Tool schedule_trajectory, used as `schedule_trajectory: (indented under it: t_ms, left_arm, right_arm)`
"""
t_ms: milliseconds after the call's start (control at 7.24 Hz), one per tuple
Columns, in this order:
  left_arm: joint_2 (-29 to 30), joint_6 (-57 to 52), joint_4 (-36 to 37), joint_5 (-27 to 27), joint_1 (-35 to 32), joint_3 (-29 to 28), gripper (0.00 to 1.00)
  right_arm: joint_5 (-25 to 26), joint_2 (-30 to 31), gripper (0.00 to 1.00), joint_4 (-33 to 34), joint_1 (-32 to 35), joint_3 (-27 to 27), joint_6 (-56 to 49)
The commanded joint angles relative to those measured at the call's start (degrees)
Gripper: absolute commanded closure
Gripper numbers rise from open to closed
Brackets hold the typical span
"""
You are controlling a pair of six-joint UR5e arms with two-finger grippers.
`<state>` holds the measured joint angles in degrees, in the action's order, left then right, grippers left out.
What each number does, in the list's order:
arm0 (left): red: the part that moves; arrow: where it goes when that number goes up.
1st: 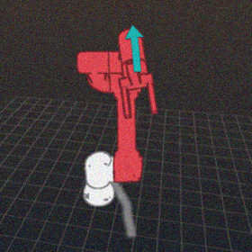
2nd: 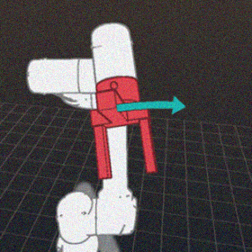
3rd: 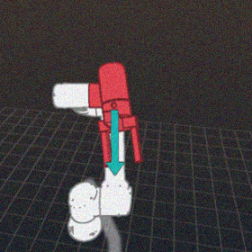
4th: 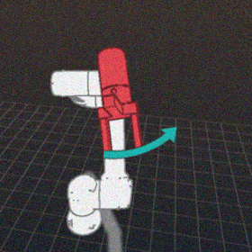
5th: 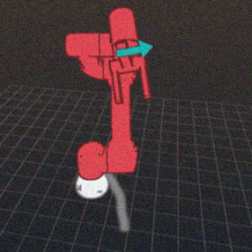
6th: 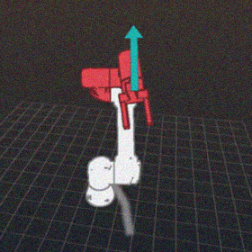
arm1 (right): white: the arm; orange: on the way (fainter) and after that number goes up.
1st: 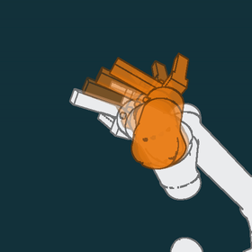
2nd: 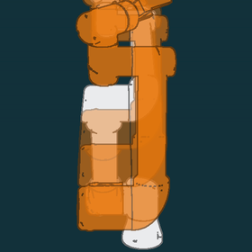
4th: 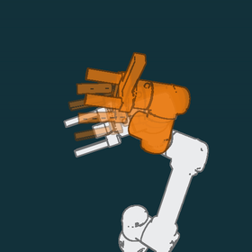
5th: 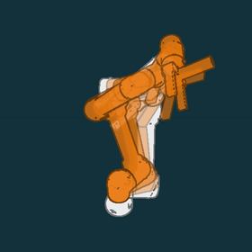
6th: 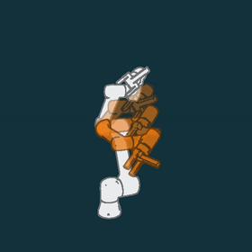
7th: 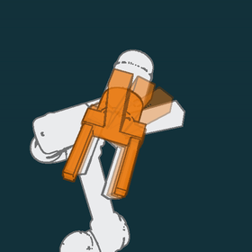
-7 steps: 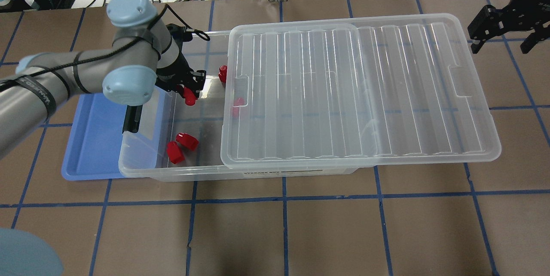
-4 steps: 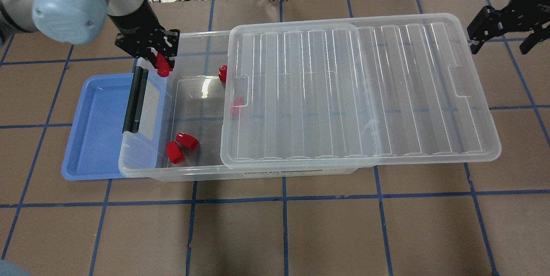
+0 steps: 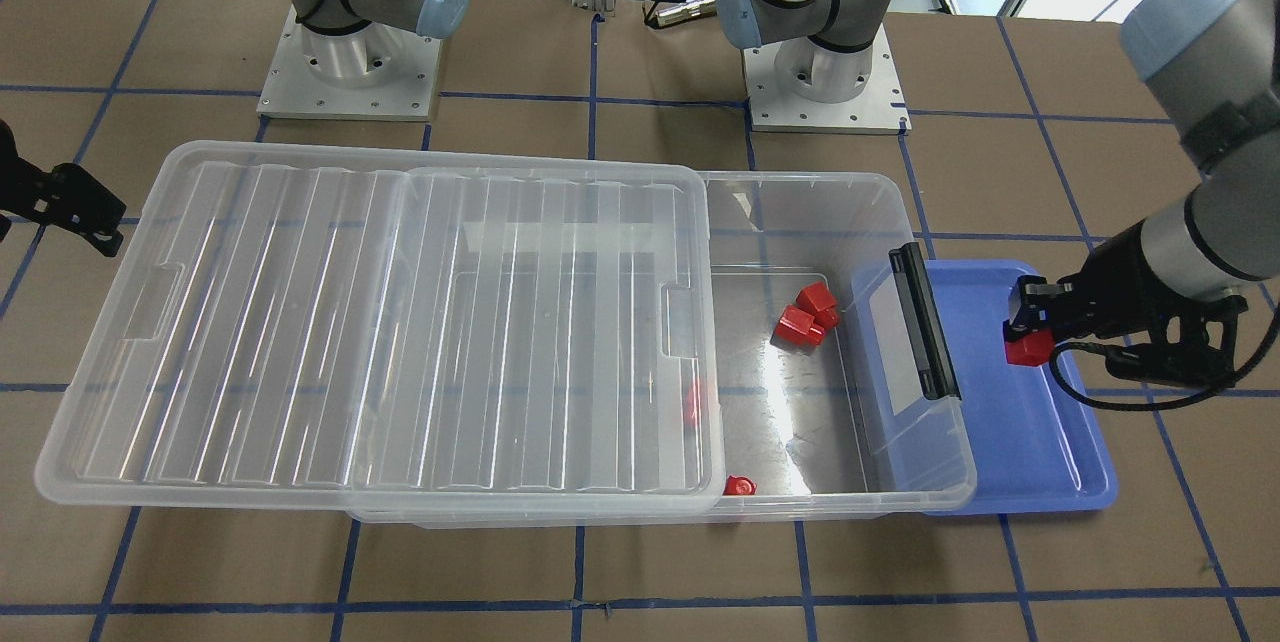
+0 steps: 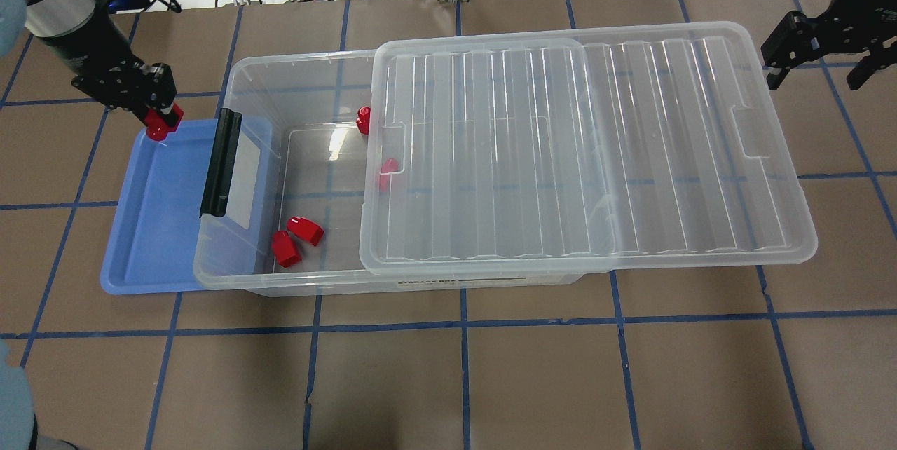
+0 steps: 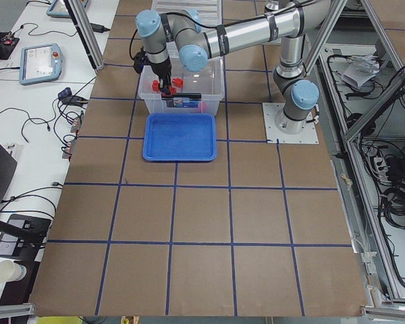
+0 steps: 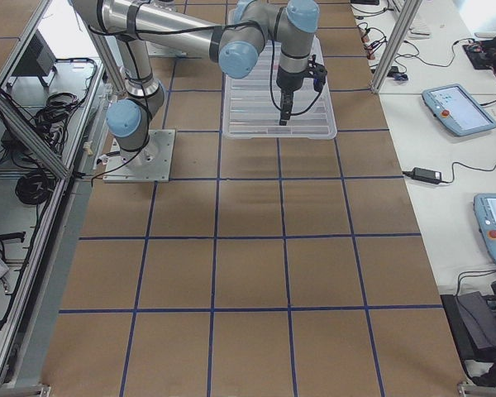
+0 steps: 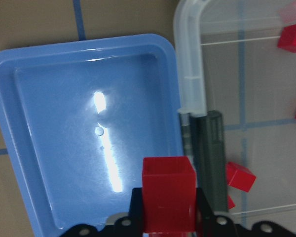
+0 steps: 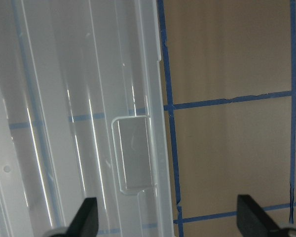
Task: Place red block in blue tray from box
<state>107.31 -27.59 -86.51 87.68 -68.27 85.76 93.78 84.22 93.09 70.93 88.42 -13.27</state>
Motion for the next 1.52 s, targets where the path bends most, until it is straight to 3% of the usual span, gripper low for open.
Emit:
schedule_trajectory:
  t_ms: [0,415,553,691,829,1106,1382]
  left_arm:
    - [3.8,-8.4,7.7,-4.0,6.3,5.4,0.88]
    - [6.2,-10.4,21.1,-3.7,6.6,12.9,0.88]
    - [6.3,-10.4,24.5,-3.5,7.2,15.2,0.66]
    - [5.9,-10.2,24.5,-3.2,7.3,14.9,0.17]
    - [4.2,-9.3,23.8,-3.0,6.3,14.8,0.01]
    - [0.6,-5.0,21.1,-1.1,3.1,14.0,0.00]
    - [-4.5,-1.3,8.7,2.5,-2.2,6.6,0.00]
  right_arm:
    - [0.0,0.1,0.00,0.1,0.0,0.4,0.0]
    - [0.0,0.1,0.00,0.4,0.0,1.0,0.0]
    - [0.0,0.1,0.00,0.5,0.0,1.0,0.0]
    - [0.0,0.0,0.00,0.5,-0.2,0.9,-0.3]
    - [0.0,-0.4,0.00,0.9,-0.5,1.0,-0.7]
    - [0.1,-2.0,0.00,2.4,-2.0,1.0,-1.1]
    - [4.5,-4.0,0.00,4.7,-3.5,1.0,-1.1]
